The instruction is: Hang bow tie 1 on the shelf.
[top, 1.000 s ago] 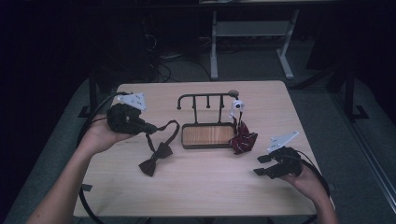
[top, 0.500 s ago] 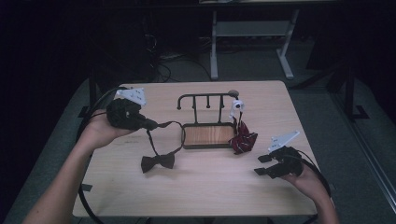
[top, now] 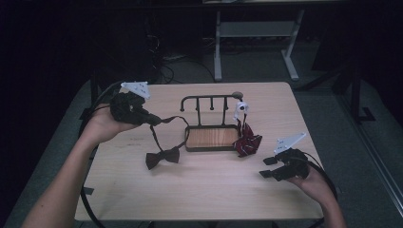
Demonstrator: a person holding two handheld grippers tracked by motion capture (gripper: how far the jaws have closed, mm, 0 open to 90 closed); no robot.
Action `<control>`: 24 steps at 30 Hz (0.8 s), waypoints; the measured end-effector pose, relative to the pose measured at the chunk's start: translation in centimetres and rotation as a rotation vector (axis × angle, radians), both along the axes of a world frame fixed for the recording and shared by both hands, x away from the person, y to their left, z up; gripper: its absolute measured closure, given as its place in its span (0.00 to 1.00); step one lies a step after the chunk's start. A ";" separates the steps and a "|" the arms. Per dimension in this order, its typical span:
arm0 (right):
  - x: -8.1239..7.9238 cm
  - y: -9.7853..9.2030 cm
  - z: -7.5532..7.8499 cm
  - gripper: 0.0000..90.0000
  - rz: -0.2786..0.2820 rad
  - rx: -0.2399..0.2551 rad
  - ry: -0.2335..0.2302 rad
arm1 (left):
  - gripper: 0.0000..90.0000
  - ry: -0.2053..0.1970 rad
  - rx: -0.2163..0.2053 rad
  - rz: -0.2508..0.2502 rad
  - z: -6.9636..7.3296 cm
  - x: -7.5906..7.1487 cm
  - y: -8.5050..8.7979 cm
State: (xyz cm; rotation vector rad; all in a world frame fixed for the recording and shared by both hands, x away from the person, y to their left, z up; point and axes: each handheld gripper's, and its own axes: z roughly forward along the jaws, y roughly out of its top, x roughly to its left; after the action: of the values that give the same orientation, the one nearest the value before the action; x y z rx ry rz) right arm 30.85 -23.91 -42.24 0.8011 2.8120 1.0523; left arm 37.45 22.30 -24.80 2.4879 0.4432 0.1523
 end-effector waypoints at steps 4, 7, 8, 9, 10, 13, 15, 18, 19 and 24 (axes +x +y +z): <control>0.0 -0.2 0.1 0.51 0.006 0.002 -0.008 | 1.00 -0.002 0.000 0.012 0.1 0.4 -0.1; -0.1 -0.4 0.3 0.51 0.007 0.012 -0.016 | 1.00 -0.009 -0.006 0.018 0.3 0.8 -0.2; -0.1 -0.4 0.3 0.51 0.006 0.013 -0.018 | 1.00 -0.010 -0.008 0.019 0.4 0.9 -0.3; -0.1 -0.4 0.3 0.51 0.007 0.017 -0.018 | 1.00 -0.017 -0.010 0.024 0.6 1.0 -0.3; 0.0 -0.4 0.3 0.51 0.005 0.017 -0.013 | 1.00 -0.023 -0.010 0.023 0.6 1.0 -0.4; 0.1 -0.2 0.2 0.51 0.013 0.014 -0.016 | 1.00 -0.029 -0.014 0.023 0.8 1.4 -0.5; 0.2 -0.1 0.2 0.51 0.016 0.013 -0.015 | 1.00 -0.024 -0.012 0.030 0.8 1.7 -0.6; 0.2 -0.1 0.2 0.51 0.018 0.009 -0.018 | 1.00 -0.018 -0.011 0.029 0.8 2.1 -0.8; 0.1 -0.1 0.2 0.51 0.017 0.013 -0.018 | 1.00 -0.017 -0.014 0.033 0.7 2.3 -0.8; 0.1 -0.2 0.3 0.51 0.011 0.021 -0.014 | 1.00 -0.008 0.004 0.048 0.4 3.1 -1.0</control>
State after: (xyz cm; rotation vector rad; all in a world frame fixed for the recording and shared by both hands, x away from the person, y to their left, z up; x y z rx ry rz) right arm 30.95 -24.11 -41.91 0.7781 2.8014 1.0859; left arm 40.52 21.29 -24.43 2.4807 0.4999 0.1824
